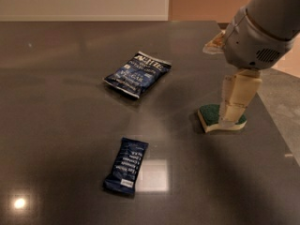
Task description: Pick rxbar blueberry
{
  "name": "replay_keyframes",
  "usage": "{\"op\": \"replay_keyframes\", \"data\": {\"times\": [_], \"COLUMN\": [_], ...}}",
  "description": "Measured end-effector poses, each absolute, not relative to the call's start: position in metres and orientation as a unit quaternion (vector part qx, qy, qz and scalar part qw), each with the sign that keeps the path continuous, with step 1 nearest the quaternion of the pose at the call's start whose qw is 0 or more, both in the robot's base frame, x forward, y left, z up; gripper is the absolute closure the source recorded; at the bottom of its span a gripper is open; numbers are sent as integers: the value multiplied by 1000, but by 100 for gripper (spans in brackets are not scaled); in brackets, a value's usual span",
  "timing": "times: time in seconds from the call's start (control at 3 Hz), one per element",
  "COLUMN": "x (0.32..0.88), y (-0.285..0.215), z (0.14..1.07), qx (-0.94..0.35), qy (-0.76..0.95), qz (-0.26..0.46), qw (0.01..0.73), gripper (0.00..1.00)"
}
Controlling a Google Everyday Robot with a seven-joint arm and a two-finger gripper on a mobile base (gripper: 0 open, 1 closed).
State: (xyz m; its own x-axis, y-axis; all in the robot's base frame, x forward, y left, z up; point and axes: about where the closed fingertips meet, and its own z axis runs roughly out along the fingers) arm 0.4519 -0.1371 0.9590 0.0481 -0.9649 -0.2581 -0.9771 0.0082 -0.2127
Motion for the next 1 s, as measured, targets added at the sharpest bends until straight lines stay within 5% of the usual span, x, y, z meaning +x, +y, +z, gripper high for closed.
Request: {"op": "replay_keyframes", "data": {"times": [1.0], "x": [438], "y": [-28], "z": [899], "qx": [-822], "qy": [542], "qz": [100], "qw": [144], "gripper": [0]}}
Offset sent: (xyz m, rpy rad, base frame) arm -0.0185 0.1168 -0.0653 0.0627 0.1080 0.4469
